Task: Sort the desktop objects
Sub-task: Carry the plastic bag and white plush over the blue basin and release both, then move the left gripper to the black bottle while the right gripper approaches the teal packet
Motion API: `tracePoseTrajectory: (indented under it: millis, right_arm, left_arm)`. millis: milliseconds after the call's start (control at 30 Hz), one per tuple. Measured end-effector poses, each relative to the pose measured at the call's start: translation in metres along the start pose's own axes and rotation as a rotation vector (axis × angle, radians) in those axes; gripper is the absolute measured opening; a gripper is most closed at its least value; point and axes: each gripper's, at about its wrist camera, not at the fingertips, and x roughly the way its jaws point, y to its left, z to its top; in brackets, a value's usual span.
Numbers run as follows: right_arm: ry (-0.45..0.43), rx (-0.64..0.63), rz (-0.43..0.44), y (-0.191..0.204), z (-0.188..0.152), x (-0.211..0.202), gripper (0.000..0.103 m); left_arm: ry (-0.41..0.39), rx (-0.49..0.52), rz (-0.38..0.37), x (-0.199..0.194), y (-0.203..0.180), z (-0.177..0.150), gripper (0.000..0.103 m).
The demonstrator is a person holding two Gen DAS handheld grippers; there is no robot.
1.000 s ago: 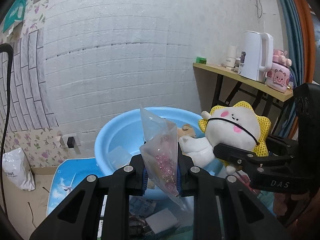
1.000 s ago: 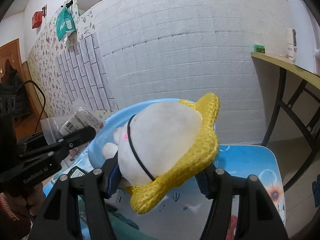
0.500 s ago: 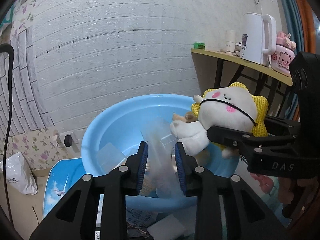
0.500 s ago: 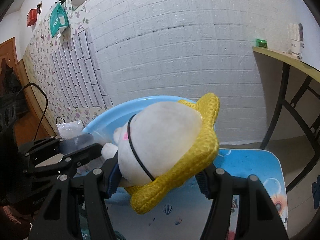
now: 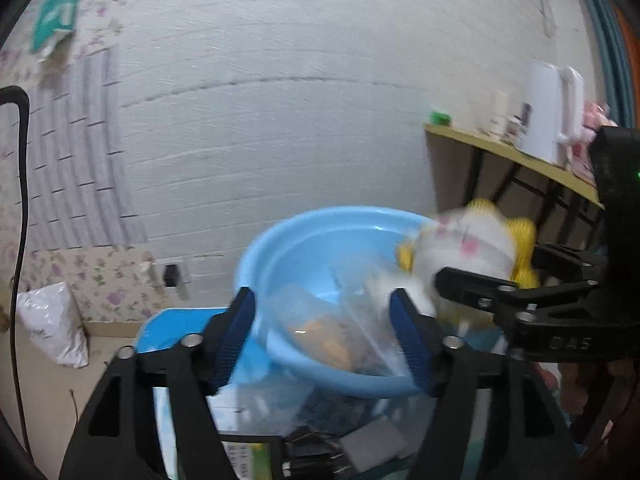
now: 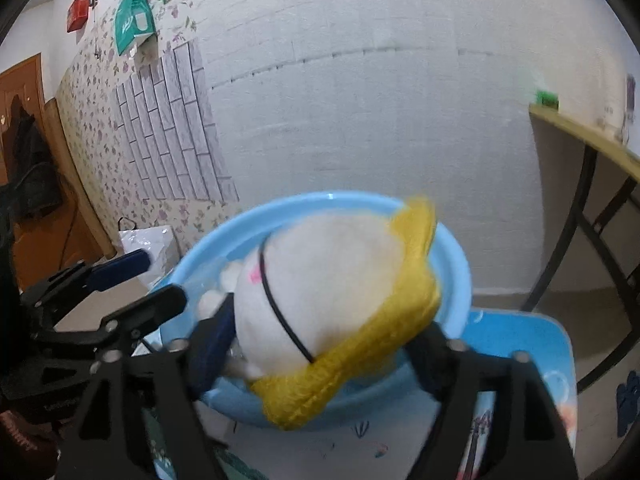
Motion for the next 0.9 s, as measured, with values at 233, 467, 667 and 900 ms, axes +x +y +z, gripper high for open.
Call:
tracePoseTrajectory:
  millis: [233, 467, 667, 900]
  right_arm:
    - [-0.121, -0.002, -0.033, 0.007, 0.011, -0.037, 0.098]
    - [-0.091, 0.062, -0.061, 0.003, 0.000, -0.049, 0.098]
    - [-0.037, 0.130, -0.074, 0.003, -0.019, -0.054, 0.098]
    - [0.002, 0.173, -0.088, 0.011, -0.042, -0.060, 0.098]
  left_arm:
    - [-0.080, -0.074, 0.124, -0.026, 0.030, 0.003, 0.089]
    - [-0.085, -0.106, 0.178, -0.048, 0.052, -0.009, 0.091]
    - [-0.057, -0.118, 0.192, -0.066, 0.065, -0.030, 0.092]
    - [-0.019, -0.123, 0.166, -0.084, 0.072, -0.056, 0.097]
